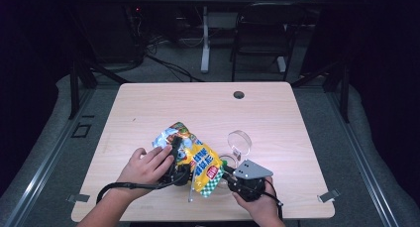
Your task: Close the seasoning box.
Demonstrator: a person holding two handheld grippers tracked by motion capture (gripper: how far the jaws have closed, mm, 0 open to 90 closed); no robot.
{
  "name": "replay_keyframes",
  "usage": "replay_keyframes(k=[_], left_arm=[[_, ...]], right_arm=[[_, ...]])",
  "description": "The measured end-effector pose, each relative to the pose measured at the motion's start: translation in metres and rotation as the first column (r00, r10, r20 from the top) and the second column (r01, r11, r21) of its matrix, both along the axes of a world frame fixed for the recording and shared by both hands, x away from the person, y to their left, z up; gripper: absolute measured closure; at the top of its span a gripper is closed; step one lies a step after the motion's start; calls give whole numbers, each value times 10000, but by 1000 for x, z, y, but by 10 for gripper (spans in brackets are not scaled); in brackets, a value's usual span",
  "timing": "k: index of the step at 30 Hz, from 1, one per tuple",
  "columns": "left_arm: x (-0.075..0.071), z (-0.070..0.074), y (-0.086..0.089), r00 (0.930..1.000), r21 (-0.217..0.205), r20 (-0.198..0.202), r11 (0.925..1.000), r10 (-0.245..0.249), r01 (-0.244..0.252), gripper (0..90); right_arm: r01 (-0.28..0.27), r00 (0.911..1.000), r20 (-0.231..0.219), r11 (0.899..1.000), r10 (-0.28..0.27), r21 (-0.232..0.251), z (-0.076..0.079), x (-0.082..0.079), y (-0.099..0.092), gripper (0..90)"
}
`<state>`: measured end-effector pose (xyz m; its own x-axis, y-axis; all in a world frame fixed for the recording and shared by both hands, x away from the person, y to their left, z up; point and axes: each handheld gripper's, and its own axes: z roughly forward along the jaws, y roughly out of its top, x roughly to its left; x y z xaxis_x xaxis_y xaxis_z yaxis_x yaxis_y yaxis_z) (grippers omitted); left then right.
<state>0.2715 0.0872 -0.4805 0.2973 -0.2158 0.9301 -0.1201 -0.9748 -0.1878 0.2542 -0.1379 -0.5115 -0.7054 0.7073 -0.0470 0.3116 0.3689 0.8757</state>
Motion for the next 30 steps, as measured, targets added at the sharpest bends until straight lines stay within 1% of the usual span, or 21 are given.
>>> replay_keyframes(k=[3,5,11,17,30], left_arm=[[0,2,-1,10000,7,-5,10000,-33,33,630],[0,2,-1,9999,7,-119,10000,-3,3,640],[0,1,-2,9999,56,-164,10000,-6,7,645],[-1,2,-2,9999,4,-160,10000,9,-9,650],[-3,5,-4,9999,185,88,9998,-68,67,652]], right_arm=[[1,10000,-55,10000,-1,-14,0,0,0,830],[-8,10000,-55,10000,8,-72,-1,0,0,831],[18,10000,-48,9999,-18,-115,-1,0,1,834],[45,10000,13,9999,-45,-137,-1,0,1,834],[24,10000,20,9998,-24,-188,-1,0,1,850]])
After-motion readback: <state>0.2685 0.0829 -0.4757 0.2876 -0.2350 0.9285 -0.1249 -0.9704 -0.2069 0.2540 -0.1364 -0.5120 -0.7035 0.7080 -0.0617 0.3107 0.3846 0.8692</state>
